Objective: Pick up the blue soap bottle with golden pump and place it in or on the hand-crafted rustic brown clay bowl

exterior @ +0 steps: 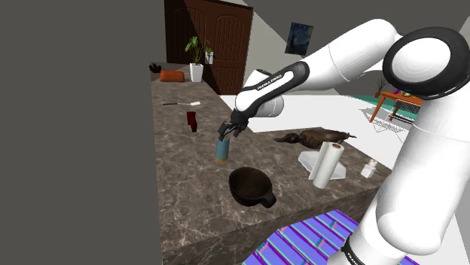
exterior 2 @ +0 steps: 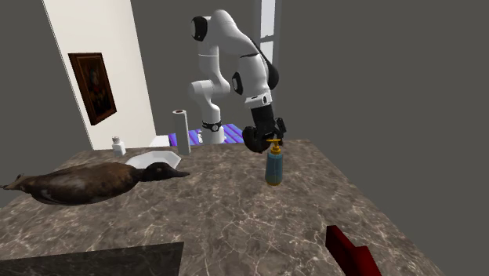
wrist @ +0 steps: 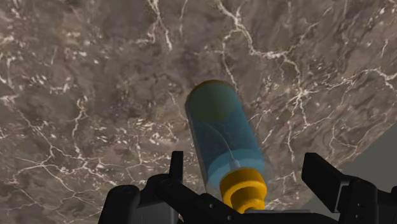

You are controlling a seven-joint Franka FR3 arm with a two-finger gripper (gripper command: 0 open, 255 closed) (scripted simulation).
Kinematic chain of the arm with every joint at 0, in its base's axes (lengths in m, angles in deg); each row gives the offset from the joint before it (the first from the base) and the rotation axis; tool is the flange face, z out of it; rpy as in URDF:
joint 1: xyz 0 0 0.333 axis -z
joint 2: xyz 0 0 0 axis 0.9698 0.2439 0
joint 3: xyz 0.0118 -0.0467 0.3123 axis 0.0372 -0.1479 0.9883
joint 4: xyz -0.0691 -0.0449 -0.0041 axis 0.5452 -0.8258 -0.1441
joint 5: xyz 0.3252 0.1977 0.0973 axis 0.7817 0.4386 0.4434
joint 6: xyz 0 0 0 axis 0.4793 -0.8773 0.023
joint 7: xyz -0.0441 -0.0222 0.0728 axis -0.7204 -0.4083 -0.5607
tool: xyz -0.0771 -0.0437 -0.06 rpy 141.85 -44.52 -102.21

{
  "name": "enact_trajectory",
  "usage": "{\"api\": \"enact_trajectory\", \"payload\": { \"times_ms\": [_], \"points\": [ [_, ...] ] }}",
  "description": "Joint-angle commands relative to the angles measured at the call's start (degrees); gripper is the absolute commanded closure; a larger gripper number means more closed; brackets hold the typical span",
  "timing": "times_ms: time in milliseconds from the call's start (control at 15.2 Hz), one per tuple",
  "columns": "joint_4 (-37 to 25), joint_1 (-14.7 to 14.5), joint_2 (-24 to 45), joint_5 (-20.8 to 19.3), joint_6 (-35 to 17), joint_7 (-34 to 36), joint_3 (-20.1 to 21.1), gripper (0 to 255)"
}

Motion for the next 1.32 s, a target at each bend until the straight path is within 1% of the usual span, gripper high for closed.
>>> {"api": "enact_trajectory", "payload": {
  "times_ms": [0,132,660,726,1254],
  "points": [
    [-0.43,-0.03,1.46,0.49,-1.08,-0.34,0.17,0],
    [-0.69,-0.03,2.63,0.91,-1.98,-0.64,0.32,0],
    [-0.7,-0.02,2.62,0.91,-1.96,-0.64,0.33,0],
    [-0.7,-0.02,2.62,0.91,-1.96,-0.64,0.33,255],
    [-0.68,-0.02,2.64,0.92,-1.99,-0.66,0.33,255]
  ]
}}
